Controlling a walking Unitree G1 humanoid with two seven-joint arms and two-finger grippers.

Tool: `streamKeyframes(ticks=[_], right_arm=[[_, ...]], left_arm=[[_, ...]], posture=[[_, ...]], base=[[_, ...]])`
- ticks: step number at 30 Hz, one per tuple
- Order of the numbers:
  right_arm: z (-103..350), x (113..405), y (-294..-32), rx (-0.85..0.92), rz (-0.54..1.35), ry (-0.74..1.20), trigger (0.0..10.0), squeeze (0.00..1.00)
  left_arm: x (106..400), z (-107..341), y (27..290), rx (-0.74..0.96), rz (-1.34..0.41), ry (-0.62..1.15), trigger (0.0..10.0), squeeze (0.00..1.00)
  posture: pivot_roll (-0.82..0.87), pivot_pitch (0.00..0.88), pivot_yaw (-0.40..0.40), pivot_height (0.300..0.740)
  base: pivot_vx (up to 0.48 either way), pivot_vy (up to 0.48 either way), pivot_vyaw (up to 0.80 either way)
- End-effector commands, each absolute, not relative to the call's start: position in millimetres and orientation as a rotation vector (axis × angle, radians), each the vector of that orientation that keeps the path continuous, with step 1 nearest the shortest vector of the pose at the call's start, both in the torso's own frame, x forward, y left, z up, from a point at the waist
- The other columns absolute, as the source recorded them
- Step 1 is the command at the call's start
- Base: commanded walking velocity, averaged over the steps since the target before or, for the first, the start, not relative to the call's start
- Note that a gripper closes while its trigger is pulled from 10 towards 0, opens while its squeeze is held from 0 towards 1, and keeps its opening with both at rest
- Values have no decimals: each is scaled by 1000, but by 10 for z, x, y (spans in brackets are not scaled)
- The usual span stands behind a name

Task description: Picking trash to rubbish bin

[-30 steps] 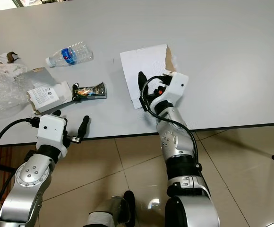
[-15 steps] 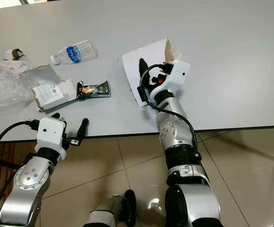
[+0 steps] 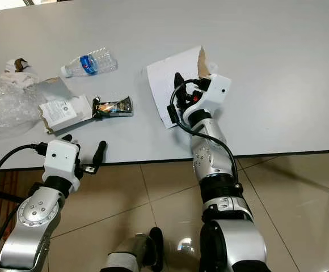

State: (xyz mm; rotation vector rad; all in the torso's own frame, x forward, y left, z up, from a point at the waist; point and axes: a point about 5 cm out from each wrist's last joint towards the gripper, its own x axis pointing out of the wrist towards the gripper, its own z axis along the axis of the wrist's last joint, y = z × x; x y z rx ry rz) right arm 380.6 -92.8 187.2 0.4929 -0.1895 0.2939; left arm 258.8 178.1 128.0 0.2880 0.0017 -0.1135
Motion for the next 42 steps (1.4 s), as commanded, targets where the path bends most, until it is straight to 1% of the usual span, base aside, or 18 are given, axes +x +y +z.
streamKeyframes(ticks=[1, 19, 25, 30, 38, 42], right_arm=[[1908, 3814, -888, 497, 299, -203, 0, 0], [1911, 3830, -923, 481, 285, -216, 0, 0], [2050, 3883, -974, 441, 295, -259, 0, 0], [2169, 3901, -983, 378, 311, -299, 0, 0], [2284, 3912, -998, 330, 308, -340, 0, 0], [2279, 3887, -1052, 289, 299, -353, 0, 0]], left_arm=[[2571, 1279, 1823, 300, -101, 8, 10000, 0], [2612, 1290, 1814, 302, -103, -1, 10000, 0], [2661, 1290, 1785, 295, -97, -12, 10000, 0], [2694, 1294, 1764, 286, -92, -21, 10000, 0], [2744, 1305, 1724, 269, -92, -37, 10000, 0], [2769, 1350, 1649, 213, -160, -51, 10000, 0]], posture=[[225, 265, 123, 740], [222, 253, 127, 740], [211, 229, 114, 740], [203, 215, 106, 740], [183, 202, 96, 740], [167, 196, 92, 740]], base=[[0, 0, 0], [0, 0, 0], [0, 0, 0], [0, 0, 0], [0, 0, 0], [0, 0, 0]])
